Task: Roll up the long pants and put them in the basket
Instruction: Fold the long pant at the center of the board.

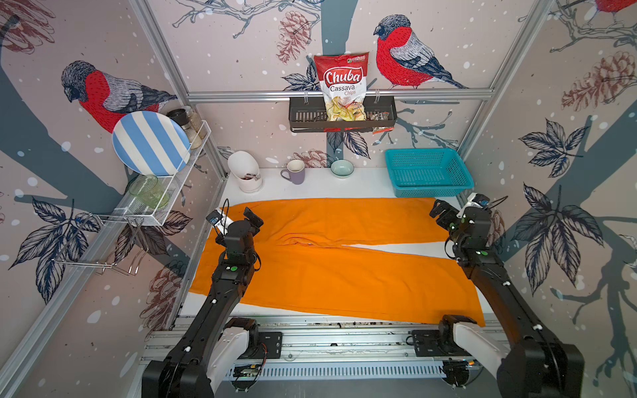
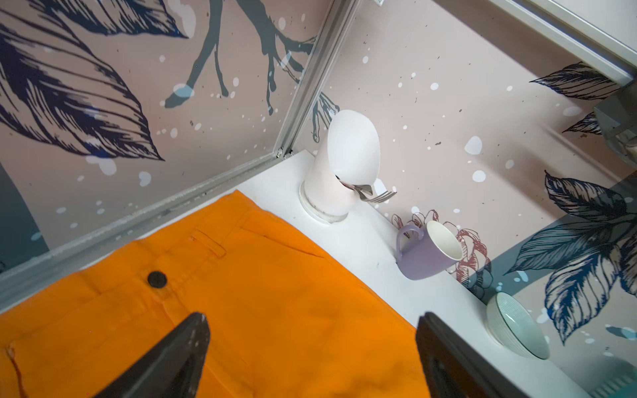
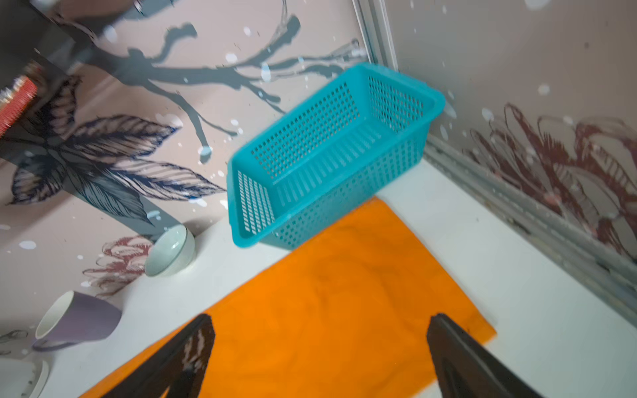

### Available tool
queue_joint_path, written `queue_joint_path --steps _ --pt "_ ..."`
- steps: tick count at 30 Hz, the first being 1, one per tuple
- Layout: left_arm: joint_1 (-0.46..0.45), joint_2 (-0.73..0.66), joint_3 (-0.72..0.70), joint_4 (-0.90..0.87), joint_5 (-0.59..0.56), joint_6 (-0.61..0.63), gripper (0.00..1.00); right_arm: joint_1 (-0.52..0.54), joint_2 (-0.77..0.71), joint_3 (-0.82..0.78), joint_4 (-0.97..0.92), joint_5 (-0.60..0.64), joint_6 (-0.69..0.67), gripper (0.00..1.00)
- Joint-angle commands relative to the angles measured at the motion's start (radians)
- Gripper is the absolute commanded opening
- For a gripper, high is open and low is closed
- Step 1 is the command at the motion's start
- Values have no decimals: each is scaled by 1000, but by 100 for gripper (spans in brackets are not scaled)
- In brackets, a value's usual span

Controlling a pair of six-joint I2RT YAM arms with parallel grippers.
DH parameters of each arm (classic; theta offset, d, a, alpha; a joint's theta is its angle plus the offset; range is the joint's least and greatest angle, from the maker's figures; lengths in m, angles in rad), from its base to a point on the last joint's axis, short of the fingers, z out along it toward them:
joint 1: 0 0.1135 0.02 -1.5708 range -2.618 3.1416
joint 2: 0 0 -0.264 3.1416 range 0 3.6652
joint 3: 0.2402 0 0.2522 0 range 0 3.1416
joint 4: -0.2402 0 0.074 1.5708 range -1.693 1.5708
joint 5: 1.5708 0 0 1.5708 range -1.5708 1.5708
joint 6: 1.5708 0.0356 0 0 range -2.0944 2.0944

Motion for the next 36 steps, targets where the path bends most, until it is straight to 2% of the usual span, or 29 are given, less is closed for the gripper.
queue_joint_path --steps 1,4,8,12,17,21,25,28,36 --pt "0 -8 34 -248 135 -138 96 -4 -45 26 -354 19 137 100" --pt "4 -13 41 -339 198 -205 96 -9 -106 16 -486 74 236 100" --pt "8 -24 40 -401 291 -214 96 -22 -187 -10 -625 87 288 100" --pt "8 -27 39 -460 321 -222 96 -37 -234 -54 -741 114 355 100" --pt "9 -24 -1 -449 343 -234 96 -45 -209 -56 -803 153 459 100" --pt "12 -5 -19 -426 344 -233 96 -70 -170 -108 -747 66 498 100" --pt "43 37 -34 -393 377 -201 95 -72 -117 -162 -644 11 472 100" --pt "58 74 -43 -361 420 -172 95 -69 -68 -185 -580 -28 444 94" --pt "64 91 -69 -313 442 -159 95 -64 48 -242 -411 -59 414 96"
